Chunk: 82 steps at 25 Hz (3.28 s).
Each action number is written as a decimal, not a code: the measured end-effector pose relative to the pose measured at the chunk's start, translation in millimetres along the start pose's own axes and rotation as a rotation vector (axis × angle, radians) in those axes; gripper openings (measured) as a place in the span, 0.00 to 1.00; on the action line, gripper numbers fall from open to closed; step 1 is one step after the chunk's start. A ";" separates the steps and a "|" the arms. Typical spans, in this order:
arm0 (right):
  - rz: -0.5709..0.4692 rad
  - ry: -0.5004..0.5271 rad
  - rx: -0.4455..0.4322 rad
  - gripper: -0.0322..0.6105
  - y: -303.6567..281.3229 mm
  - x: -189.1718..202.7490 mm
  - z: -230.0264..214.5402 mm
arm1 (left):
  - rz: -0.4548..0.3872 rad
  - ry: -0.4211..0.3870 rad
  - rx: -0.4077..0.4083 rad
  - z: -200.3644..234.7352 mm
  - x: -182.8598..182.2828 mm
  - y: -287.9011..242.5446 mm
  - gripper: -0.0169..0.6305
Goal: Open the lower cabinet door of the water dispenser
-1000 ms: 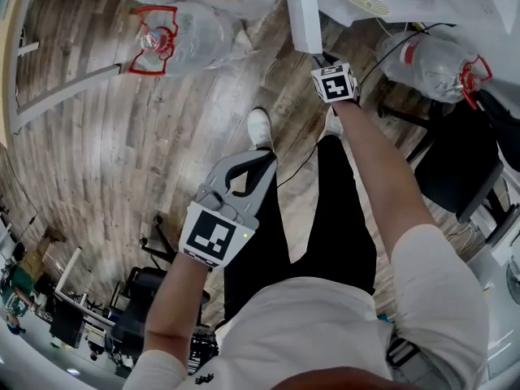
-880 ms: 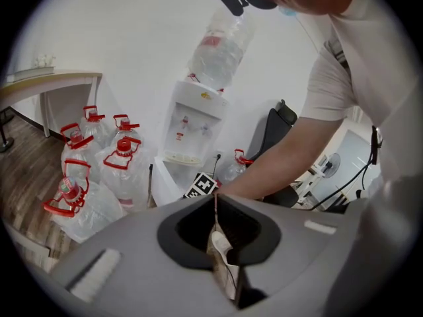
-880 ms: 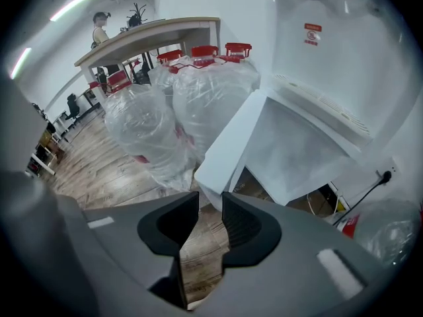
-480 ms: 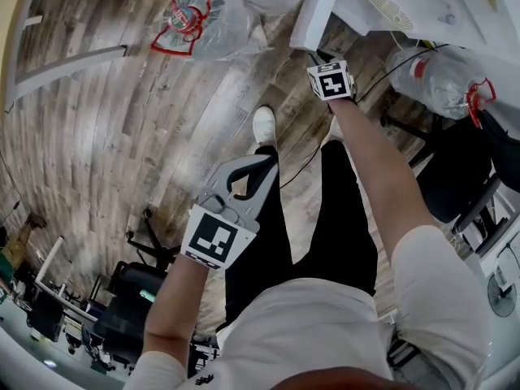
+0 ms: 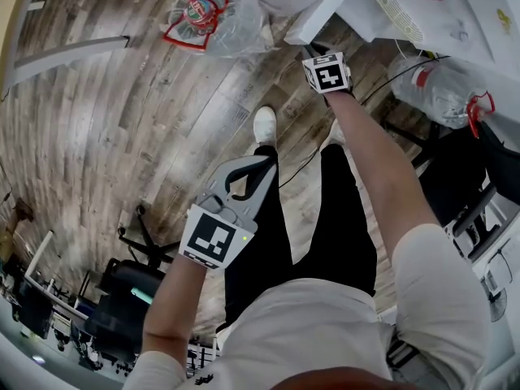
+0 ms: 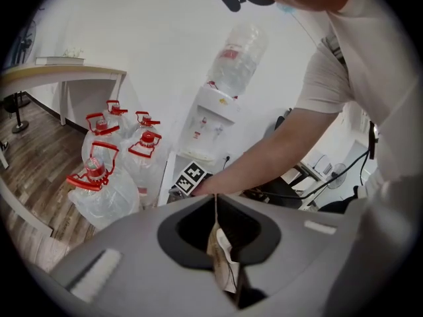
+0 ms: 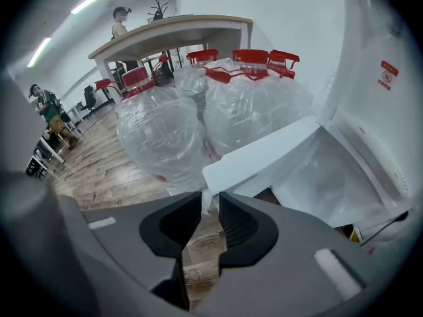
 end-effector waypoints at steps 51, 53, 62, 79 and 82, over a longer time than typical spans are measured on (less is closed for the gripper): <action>-0.337 -0.133 -0.119 0.05 481.9 66.5 78.1 | 0.067 -0.318 0.186 -189.6 -78.7 32.5 0.11; -0.364 -0.124 -0.105 0.05 516.0 82.3 76.3 | 0.064 -0.321 0.161 -209.5 -80.5 33.3 0.11; -0.484 -0.098 -0.065 0.05 652.1 147.3 86.6 | 0.009 -0.369 0.219 -347.9 -65.8 46.6 0.11; -0.560 -0.050 -0.061 0.05 732.5 219.8 103.9 | 0.006 -0.398 0.117 -422.0 -40.8 72.1 0.11; -0.577 -0.040 -0.053 0.05 741.5 222.4 102.7 | -0.003 -0.414 0.117 -433.3 -40.2 72.1 0.11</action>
Point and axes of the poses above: the fingertips, and each gripper's own axes: y backward along the fingers, z to its left, x out of its underside, the point moved 1 cm from there along y, backward along the fingers, and after that the axes turned 4 degrees about x, right-handed, at the moved point
